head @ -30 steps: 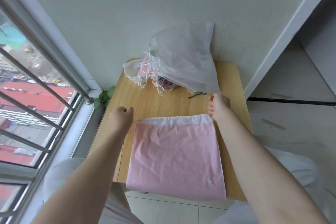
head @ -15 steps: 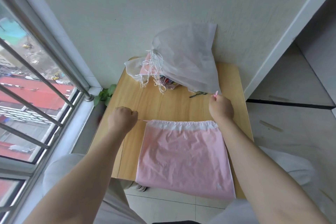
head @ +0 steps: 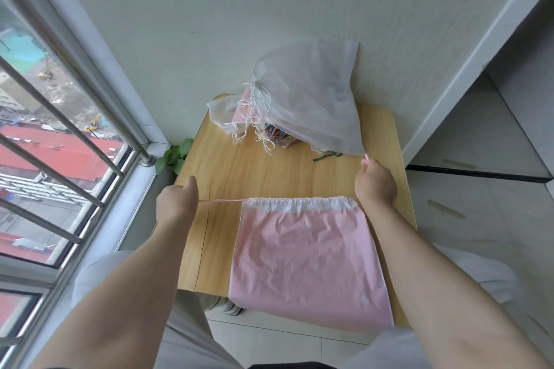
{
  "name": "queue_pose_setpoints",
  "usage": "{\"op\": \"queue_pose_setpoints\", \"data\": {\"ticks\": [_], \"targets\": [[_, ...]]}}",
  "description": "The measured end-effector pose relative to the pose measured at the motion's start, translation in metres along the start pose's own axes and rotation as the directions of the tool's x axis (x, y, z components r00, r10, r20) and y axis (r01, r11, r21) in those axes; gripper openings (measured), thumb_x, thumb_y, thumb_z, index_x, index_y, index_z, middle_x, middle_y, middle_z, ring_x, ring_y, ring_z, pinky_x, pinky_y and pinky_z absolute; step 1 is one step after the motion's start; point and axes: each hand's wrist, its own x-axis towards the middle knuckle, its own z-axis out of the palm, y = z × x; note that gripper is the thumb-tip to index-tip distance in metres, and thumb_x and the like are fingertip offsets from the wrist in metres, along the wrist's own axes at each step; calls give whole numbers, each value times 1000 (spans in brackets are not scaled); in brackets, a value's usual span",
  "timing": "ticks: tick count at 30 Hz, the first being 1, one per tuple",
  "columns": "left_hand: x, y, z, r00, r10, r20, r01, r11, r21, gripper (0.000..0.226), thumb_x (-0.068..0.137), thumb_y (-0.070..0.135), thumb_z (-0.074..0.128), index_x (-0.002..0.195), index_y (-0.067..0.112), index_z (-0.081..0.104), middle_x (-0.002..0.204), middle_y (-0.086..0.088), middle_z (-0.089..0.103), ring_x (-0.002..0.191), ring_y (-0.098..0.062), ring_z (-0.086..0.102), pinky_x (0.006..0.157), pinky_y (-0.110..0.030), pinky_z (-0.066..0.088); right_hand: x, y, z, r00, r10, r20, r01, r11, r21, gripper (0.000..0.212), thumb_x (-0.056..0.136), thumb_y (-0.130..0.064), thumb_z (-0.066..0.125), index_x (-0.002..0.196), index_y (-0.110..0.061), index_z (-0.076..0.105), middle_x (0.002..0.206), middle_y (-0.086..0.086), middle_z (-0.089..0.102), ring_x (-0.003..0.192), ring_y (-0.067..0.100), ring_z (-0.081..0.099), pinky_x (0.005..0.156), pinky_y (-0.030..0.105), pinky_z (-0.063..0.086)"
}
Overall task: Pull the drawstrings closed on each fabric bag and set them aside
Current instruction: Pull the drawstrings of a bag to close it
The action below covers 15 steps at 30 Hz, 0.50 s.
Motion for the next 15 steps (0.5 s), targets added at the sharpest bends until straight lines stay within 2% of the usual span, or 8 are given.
{"op": "queue_pose_setpoints", "data": {"ticks": [4, 6, 8, 9, 11, 12, 13, 15], "targets": [[1, -15, -2, 998, -69, -12, 69, 998, 0, 39, 84, 43, 38, 62, 11, 42, 65, -6, 46, 56, -25, 43, 54, -29, 34, 2, 3, -2, 999, -37, 15, 38, 996, -83, 39, 106, -29, 29, 106, -5, 61, 76, 6, 54, 67, 27, 50, 57, 29, 33], [-3, -8, 5, 996, -47, 77, 44, 998, 35, 36, 84, 40, 40, 65, 10, 45, 66, -7, 47, 55, -23, 42, 53, -28, 33, 1, -1, -2, 996, -64, 64, 72, 989, -129, 41, 106, -31, 27, 106, -8, 61, 78, 6, 56, 69, 27, 50, 59, 29, 34], [-6, 5, 10, 964, -51, 261, 16, 991, 135, 40, 87, 42, 44, 70, 8, 55, 66, -6, 56, 55, -23, 48, 54, -26, 37, 1, -3, 1, 990, -85, 113, 102, 983, -155, 43, 105, -33, 26, 105, -9, 62, 87, 9, 63, 74, 28, 53, 63, 30, 37], [-8, 12, 9, 914, -83, 398, 3, 980, 198, 44, 90, 46, 45, 70, 8, 56, 63, -5, 56, 52, -21, 48, 52, -25, 36, 0, -4, 2, 986, -94, 135, 116, 980, -159, 44, 105, -34, 26, 106, -9, 62, 92, 11, 66, 78, 29, 56, 64, 30, 39], [-9, 25, 4, 701, -179, 690, 24, 973, 229, 58, 94, 57, 43, 55, 14, 44, 51, 0, 39, 42, -15, 30, 44, -21, 20, 0, -2, 4, 979, -100, 175, 130, 977, -168, 44, 105, -33, 25, 109, -9, 62, 99, 12, 67, 87, 32, 61, 66, 30, 39], [-6, 29, 2, 577, -183, 796, 94, 983, 158, 61, 95, 59, 43, 49, 18, 34, 48, 2, 28, 40, -13, 21, 44, -20, 13, 0, -1, 5, 976, -96, 194, 129, 977, -167, 44, 105, -33, 26, 110, -9, 62, 101, 12, 67, 89, 32, 61, 66, 30, 39], [-4, 32, 1, 503, -130, 854, 221, 975, 18, 61, 95, 55, 44, 47, 21, 28, 46, 4, 21, 39, -12, 16, 44, -20, 9, 0, 1, 7, 973, -90, 212, 126, 979, -163, 43, 104, -33, 26, 110, -9, 62, 101, 12, 67, 89, 32, 61, 66, 30, 39], [4, 36, 0, 523, 53, 851, 489, 799, -350, 57, 94, 38, 50, 47, 23, 24, 46, 6, 17, 39, -11, 15, 45, -20, 8, -1, 3, 8, 967, -78, 244, 116, 983, -144, 41, 104, -33, 27, 102, -11, 62, 95, 10, 65, 83, 30, 58, 65, 30, 38]]}}
